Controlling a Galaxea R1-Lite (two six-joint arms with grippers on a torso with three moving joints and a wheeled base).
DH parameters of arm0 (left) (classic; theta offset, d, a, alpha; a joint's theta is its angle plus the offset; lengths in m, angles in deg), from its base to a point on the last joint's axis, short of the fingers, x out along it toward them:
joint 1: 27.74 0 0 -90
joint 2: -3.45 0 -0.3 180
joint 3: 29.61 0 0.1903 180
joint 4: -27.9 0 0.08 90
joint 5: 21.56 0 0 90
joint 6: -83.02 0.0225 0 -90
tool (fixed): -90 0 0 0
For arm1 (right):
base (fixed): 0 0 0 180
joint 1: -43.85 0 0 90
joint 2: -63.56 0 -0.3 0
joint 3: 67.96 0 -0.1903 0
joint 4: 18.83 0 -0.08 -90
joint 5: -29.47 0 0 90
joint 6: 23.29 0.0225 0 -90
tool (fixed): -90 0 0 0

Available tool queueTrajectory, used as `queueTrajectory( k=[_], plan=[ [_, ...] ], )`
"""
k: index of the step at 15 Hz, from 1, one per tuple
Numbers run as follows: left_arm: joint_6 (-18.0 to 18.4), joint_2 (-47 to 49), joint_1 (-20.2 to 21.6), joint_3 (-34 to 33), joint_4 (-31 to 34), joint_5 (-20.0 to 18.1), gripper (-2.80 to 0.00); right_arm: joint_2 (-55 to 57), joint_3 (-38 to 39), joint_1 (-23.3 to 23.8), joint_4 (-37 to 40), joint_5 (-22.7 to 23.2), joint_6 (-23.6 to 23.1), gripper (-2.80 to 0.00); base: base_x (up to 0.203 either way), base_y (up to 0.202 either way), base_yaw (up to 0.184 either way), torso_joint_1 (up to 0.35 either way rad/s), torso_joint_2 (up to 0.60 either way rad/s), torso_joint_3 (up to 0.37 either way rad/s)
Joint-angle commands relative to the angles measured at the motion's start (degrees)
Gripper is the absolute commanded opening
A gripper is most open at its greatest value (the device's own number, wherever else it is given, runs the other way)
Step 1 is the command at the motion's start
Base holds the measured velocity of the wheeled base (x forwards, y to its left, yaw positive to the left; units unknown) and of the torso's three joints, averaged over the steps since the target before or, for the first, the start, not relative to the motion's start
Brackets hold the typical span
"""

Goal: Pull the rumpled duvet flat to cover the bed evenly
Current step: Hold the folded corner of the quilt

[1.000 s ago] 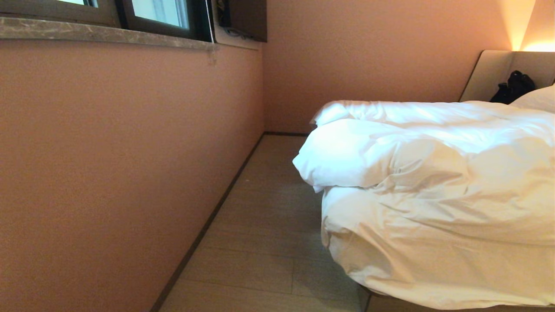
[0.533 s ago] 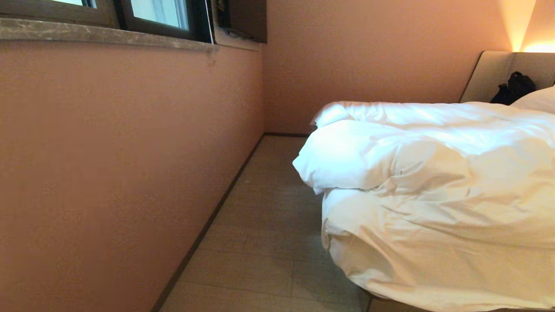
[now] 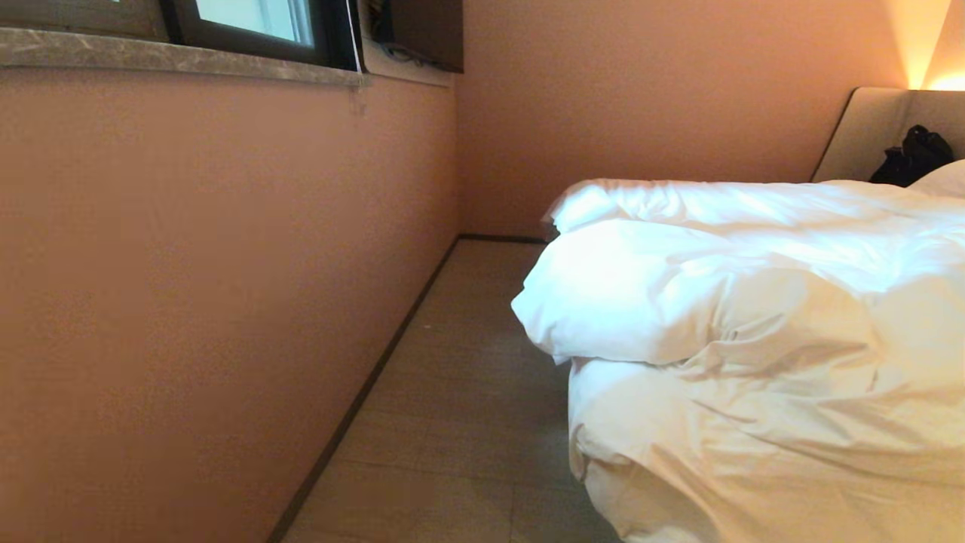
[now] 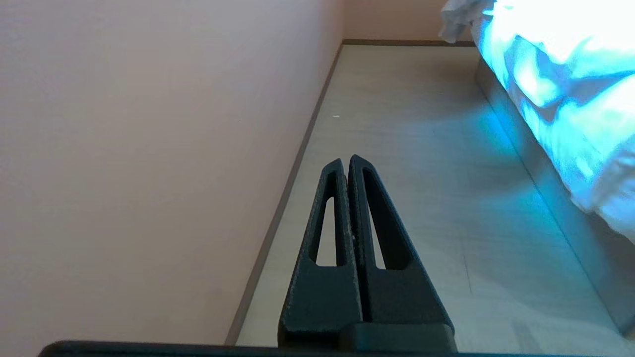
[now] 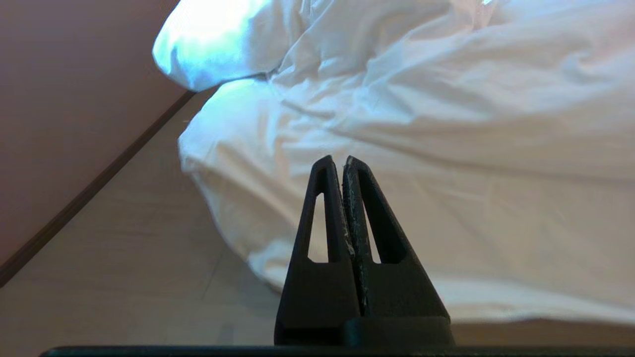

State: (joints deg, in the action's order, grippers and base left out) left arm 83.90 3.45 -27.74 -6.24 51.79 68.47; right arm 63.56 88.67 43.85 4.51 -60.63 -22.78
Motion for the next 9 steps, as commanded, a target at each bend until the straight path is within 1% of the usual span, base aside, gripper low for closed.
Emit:
queueTrajectory(
  k=[1,2,8,9],
  plan=[
    [0.0,0.0,0.0,0.0,0.1,0.0,-2.80,0.0,0.0,0.0,-0.1,0.0,0.0,-2.80,0.186,0.000,0.003,0.002,0.00,0.002],
    [-0.1,0.0,0.0,0.0,0.0,0.0,-2.80,0.0,0.0,0.0,-0.1,0.0,0.0,-2.80,0.123,0.000,0.002,0.002,0.00,0.002],
    [-0.1,0.0,0.0,0.0,0.0,0.0,-2.80,0.0,0.0,0.0,-0.1,0.0,0.0,-2.80,0.000,0.000,0.000,0.000,0.00,0.000],
    [0.0,0.0,0.0,0.0,0.0,0.0,-2.80,0.0,0.0,0.0,-0.1,0.0,0.0,-2.80,-0.003,-0.058,-0.011,-0.002,0.00,0.004]
  ],
)
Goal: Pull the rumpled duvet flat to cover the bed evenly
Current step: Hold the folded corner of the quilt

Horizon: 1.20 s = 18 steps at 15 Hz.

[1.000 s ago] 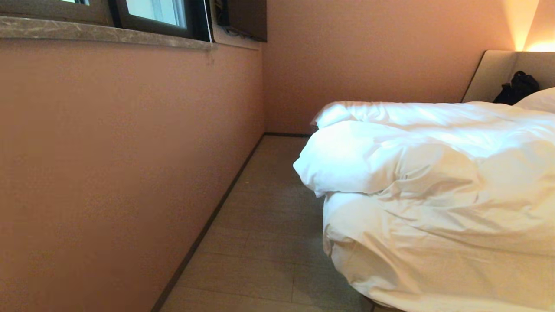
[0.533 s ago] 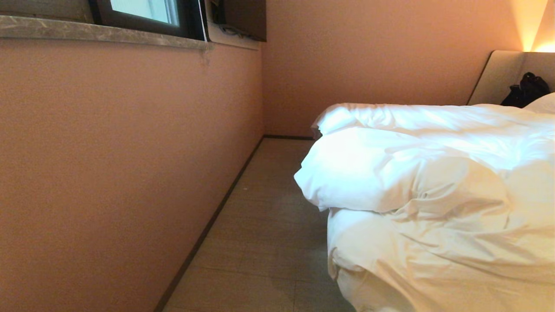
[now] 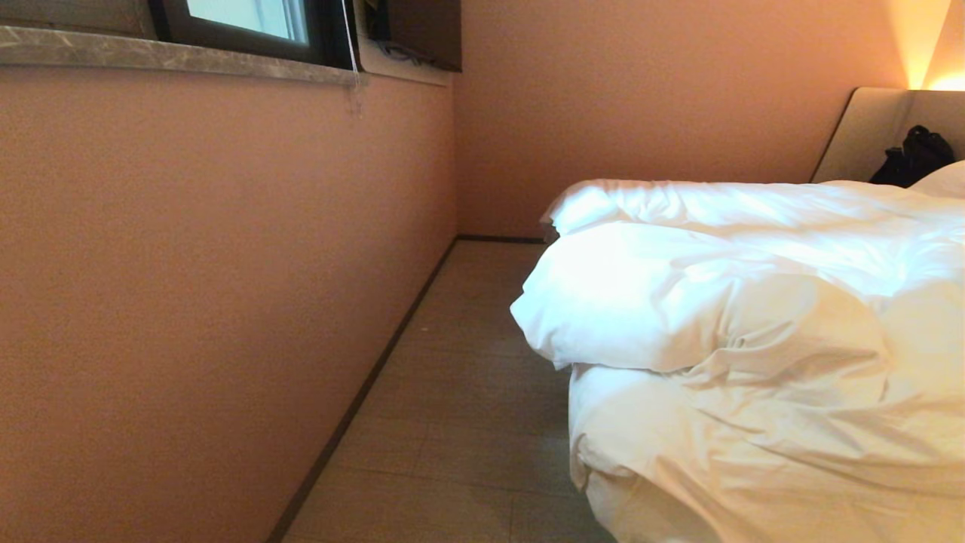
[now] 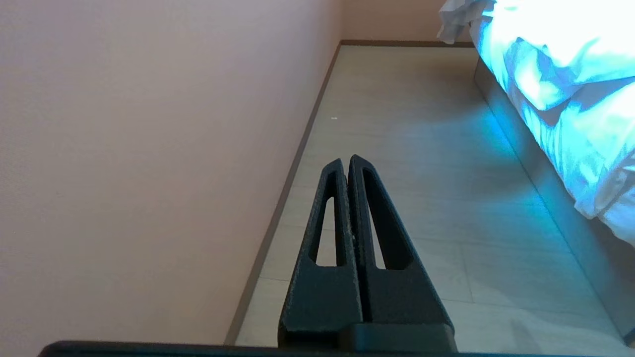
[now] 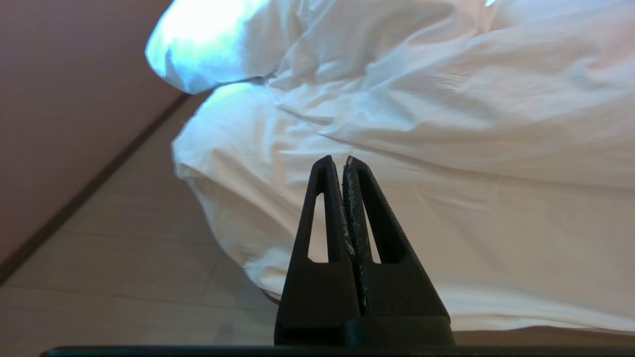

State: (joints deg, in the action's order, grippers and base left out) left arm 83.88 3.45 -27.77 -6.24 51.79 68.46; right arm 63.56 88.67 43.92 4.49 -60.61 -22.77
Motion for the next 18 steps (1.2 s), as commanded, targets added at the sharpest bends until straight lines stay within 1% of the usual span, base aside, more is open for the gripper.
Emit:
queueTrajectory(
  k=[1,18],
  plan=[
    [0.1,0.0,0.0,0.0,0.0,0.0,-2.80,0.0,0.0,-0.1,0.0,0.0,0.0,-2.80,-0.001,-0.081,0.000,0.004,0.00,0.001],
    [0.3,0.1,0.0,0.1,0.2,-0.1,-2.80,0.0,0.0,-0.1,0.0,0.0,-0.1,-2.80,0.000,-0.190,0.001,0.002,0.00,0.002]
  ],
)
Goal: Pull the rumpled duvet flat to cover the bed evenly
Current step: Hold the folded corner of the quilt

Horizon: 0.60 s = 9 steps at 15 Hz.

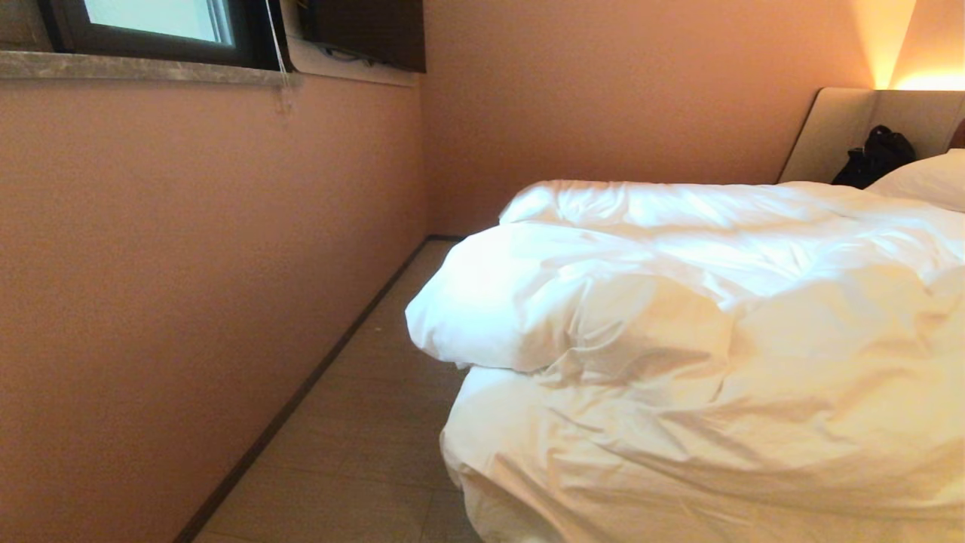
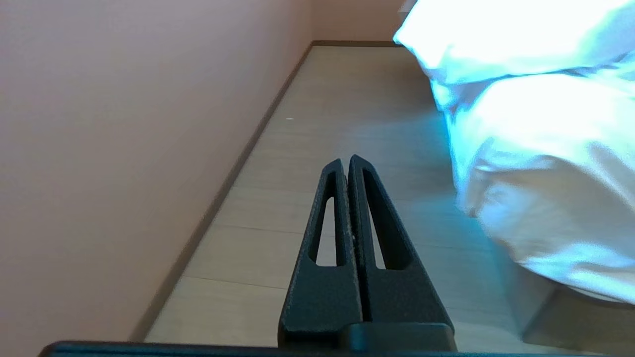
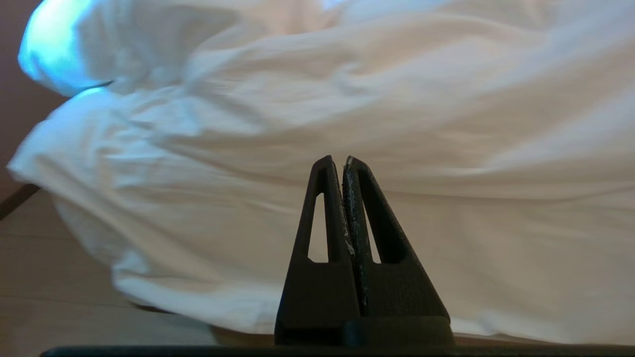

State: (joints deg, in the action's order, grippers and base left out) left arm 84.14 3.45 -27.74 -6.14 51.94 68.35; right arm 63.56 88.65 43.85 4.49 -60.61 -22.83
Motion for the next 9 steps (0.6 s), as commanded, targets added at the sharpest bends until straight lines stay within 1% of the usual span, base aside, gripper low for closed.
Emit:
queueTrajectory(
  k=[1,9],
  plan=[
    [0.0,0.1,0.0,0.0,0.0,0.0,-2.80,0.0,0.0,0.0,0.0,0.0,0.0,-2.80,0.000,-0.193,0.001,0.003,0.00,0.002],
    [0.0,0.1,0.0,0.0,0.0,0.1,-2.80,0.0,0.0,0.0,0.0,0.1,-0.1,-2.80,0.000,-0.193,0.000,0.003,0.00,0.002]
  ],
)
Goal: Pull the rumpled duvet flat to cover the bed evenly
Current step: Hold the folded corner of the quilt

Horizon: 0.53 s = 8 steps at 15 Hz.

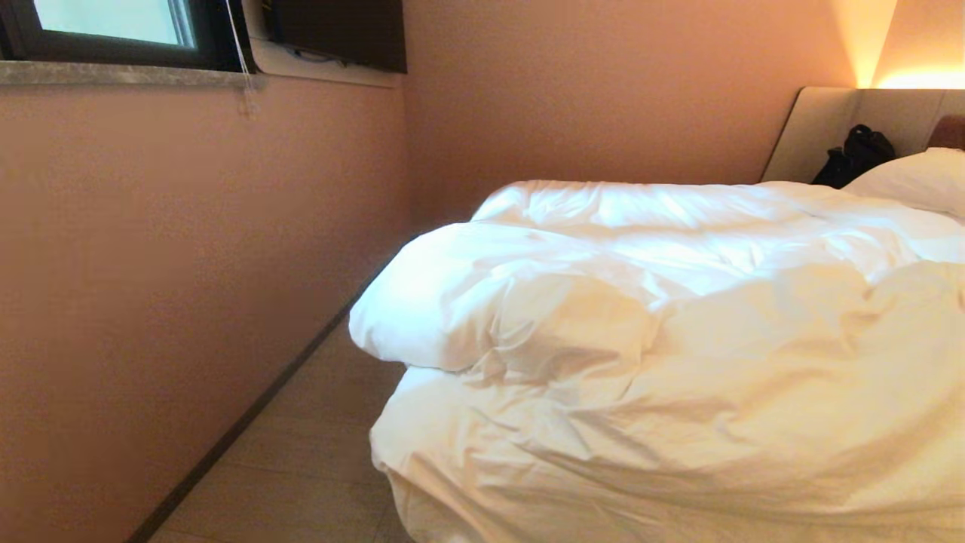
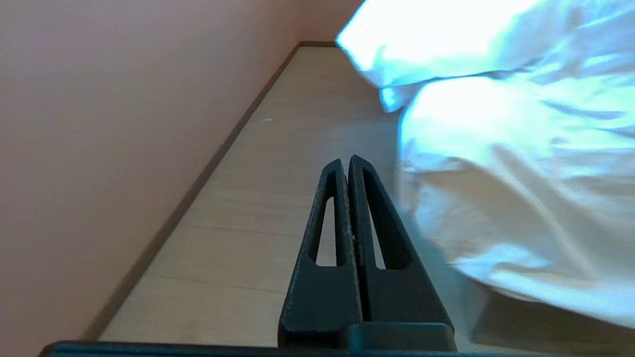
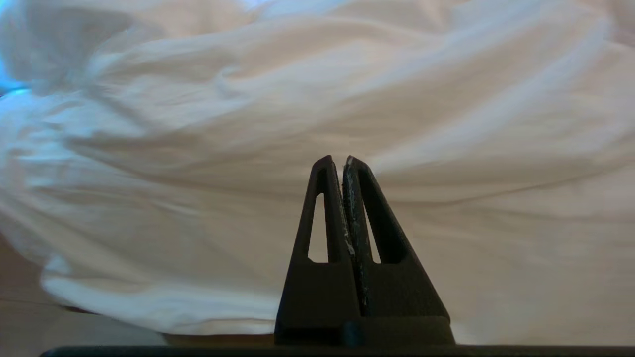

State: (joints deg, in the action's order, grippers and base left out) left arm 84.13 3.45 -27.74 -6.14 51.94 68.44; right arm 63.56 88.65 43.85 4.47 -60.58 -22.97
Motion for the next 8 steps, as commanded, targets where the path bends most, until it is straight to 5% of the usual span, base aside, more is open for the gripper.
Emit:
queueTrajectory(
  k=[1,8],
  plan=[
    [0.0,0.1,0.0,0.0,0.0,0.0,-2.80,0.0,-0.1,0.0,0.0,0.0,0.0,-2.80,0.000,-0.196,0.002,0.000,0.00,-0.002],
    [0.0,0.0,0.0,0.0,0.0,0.0,-2.80,0.0,-0.1,0.0,0.0,0.0,0.0,-2.80,0.000,-0.192,0.000,0.003,0.00,0.002]
  ],
)
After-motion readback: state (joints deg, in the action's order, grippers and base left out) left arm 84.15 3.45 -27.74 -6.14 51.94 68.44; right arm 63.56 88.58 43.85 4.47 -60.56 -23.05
